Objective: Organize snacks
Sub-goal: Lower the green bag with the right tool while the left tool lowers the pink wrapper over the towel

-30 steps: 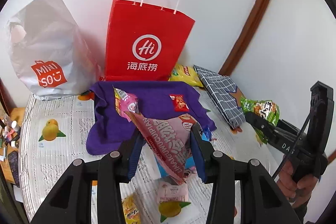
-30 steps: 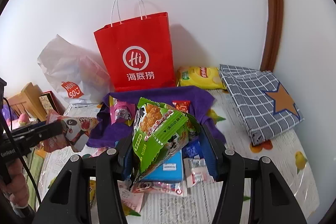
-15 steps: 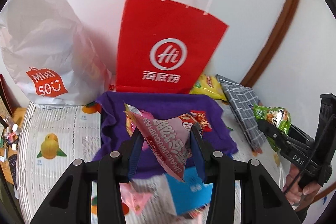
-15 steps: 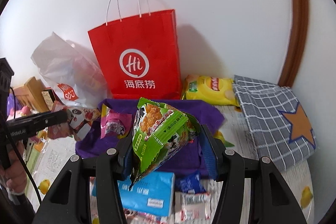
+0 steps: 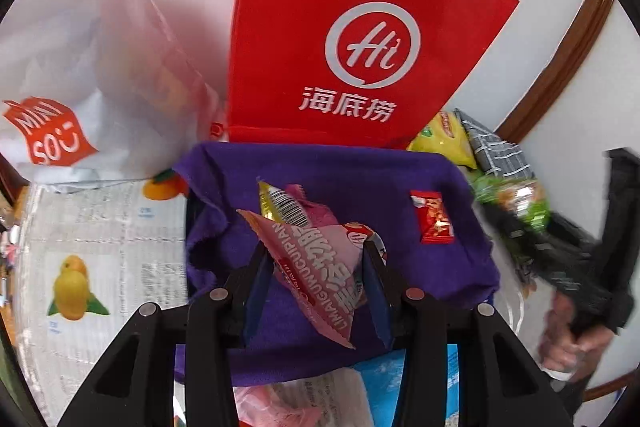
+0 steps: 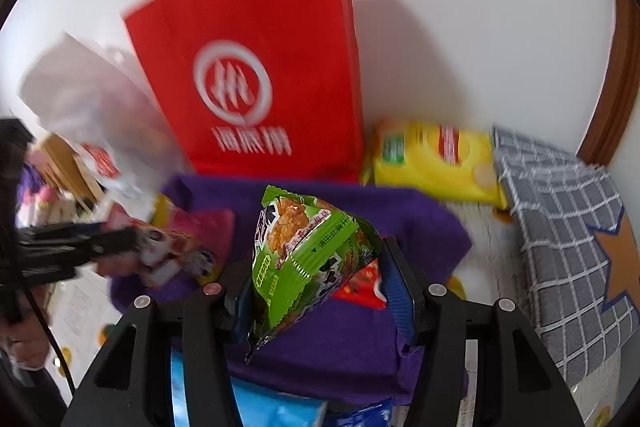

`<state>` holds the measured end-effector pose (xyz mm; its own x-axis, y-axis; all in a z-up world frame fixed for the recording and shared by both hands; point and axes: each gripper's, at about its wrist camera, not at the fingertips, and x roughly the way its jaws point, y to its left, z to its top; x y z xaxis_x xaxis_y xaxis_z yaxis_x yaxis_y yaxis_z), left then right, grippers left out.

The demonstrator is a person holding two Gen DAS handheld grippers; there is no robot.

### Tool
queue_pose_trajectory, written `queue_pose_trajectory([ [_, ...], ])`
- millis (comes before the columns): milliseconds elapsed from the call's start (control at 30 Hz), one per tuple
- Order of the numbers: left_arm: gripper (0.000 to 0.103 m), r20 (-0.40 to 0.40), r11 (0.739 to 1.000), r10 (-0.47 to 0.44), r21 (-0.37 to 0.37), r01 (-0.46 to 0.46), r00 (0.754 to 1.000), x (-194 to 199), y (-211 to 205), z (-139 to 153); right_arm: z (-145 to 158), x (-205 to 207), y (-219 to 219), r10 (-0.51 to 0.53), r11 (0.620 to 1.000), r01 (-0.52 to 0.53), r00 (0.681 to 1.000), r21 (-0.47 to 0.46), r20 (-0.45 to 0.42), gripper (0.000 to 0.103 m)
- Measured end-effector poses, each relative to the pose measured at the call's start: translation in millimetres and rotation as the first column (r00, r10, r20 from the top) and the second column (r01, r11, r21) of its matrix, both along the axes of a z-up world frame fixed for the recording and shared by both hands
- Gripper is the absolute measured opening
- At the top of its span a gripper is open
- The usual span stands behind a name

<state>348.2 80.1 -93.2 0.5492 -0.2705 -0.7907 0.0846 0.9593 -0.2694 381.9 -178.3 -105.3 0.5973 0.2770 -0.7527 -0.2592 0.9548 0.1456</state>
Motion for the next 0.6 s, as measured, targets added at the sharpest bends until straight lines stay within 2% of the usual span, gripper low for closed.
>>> queue_pose_trajectory([
  [400, 0.042, -0.042, 0.997, -0.049, -0.057, 0.047, 0.998, 3.1, -7.8, -13.5, -45.5, 13.8, 4.9, 0.044, 0.997, -0.052, 0.989, -0.057, -0.141, 0.055],
  [600, 0.042, -0.049, 0.997, -0.059, -0.061, 0.056, 0.997, 4.5, -13.8, -15.2, -54.9, 18.9, 5.8, 0.042, 0.996, -0.054, 0.986, -0.072, -0.159, 0.055],
])
